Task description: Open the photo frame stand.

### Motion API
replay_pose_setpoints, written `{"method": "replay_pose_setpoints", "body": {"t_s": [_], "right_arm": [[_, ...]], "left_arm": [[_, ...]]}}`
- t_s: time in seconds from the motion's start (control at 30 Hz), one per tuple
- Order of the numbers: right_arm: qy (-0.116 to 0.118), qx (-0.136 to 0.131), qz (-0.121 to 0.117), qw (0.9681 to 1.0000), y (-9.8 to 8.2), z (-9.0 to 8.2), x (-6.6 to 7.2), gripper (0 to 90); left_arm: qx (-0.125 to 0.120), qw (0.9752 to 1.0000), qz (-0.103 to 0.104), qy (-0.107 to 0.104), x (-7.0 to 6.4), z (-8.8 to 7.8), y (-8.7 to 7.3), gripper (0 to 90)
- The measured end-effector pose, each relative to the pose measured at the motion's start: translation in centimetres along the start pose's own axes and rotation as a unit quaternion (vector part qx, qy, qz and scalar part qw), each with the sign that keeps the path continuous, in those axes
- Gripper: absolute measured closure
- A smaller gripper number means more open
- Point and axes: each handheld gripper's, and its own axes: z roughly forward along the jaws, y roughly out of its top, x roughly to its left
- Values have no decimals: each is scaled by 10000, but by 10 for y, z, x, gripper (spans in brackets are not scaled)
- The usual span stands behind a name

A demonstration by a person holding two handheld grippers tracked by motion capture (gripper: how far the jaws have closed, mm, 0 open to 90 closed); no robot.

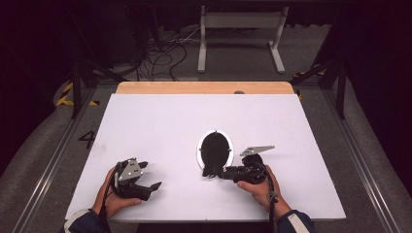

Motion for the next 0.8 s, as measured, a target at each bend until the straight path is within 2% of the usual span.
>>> {"method": "replay_pose_setpoints", "body": {"t_s": [0.03, 0.17, 0.53, 0.7, 0.8], "right_arm": [[-45, 4, -109, 9999, 0, -2, 3, 658], [-75, 172, -254, 9995, -1, 3, 7, 656], [-131, 420, -459, 9980, -2, 10, 10, 626], [-78, 438, -522, 9976, 0, 14, 13, 608], [-13, 399, -409, 9984, 1, 15, 11, 604]], "left_arm": [[14, 10000, -3, -1, 0, 0, 0, 151], [21, 10000, 27, -2, -1, 1, 0, 151], [27, 10000, 37, -25, -1, 1, 1, 151], [28, 10000, 15, -47, -2, 2, 0, 151], [27, 10000, 11, -48, -2, 2, 1, 151]]}}
